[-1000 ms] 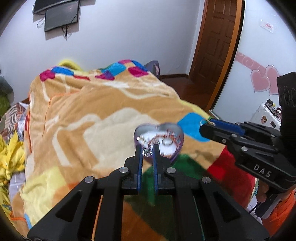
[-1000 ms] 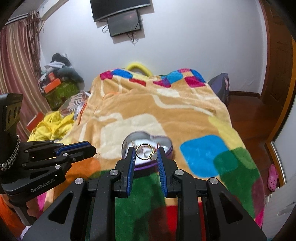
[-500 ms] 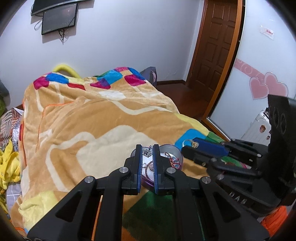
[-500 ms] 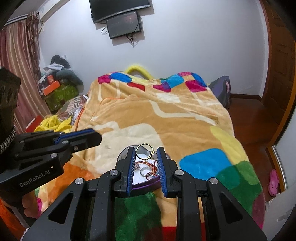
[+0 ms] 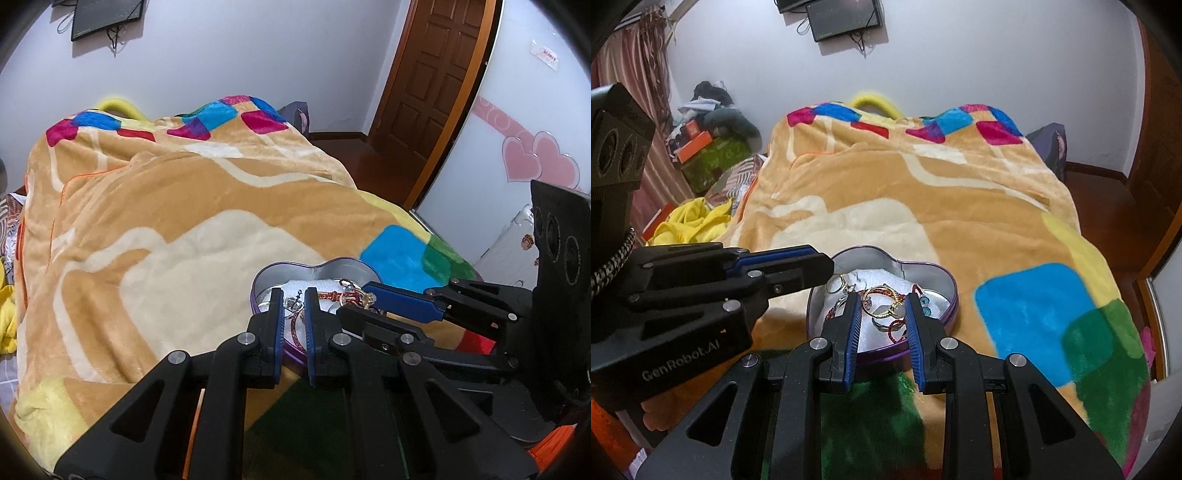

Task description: Organize jewelry

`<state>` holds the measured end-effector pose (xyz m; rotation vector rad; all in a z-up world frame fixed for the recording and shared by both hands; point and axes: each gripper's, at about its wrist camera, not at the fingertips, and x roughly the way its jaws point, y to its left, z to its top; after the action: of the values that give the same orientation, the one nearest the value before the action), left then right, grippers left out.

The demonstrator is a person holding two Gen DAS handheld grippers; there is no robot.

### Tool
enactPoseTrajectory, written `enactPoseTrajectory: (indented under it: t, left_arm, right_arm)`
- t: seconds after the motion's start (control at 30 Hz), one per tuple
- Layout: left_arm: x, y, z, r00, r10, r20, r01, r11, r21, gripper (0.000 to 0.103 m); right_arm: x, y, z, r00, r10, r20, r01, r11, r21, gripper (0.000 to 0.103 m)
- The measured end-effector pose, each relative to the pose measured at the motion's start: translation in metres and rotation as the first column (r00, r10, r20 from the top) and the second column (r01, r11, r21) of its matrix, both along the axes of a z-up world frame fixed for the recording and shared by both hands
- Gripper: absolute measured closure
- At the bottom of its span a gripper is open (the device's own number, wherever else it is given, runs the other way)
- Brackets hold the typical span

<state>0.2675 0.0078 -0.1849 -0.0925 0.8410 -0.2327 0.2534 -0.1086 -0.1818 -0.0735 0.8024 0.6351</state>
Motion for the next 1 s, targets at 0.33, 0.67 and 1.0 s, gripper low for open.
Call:
enactPoseTrajectory:
  t: [0.33,0.67,1.0]
  left_arm:
    - [-0.006,0.004,0.004,1.0,0.012,-0.002,-0.012,1.0,-0.006,0.094]
    - [-0.03,0.012,0.035,0.998,0.035,0.054,-0.034,0.999,-0.017,0.085]
    - [-0.085,0.017,0.104,0.969,0.088,0.229,-0.079,0.996,-0.051,0.07]
  right_arm:
    - [0.001,0.003,0.001,1.0,0.005,-0.014,-0.005,1.0,-0.017,0.081]
    - [-0.01,-0.001,0.019,1.0,-0.005,0.01,0.005,1.0,-0.031,0.076]
    - [-0.054,-0.03,0.093,0.977,-0.09,0.196,0.077,0.994,0.071,0.067]
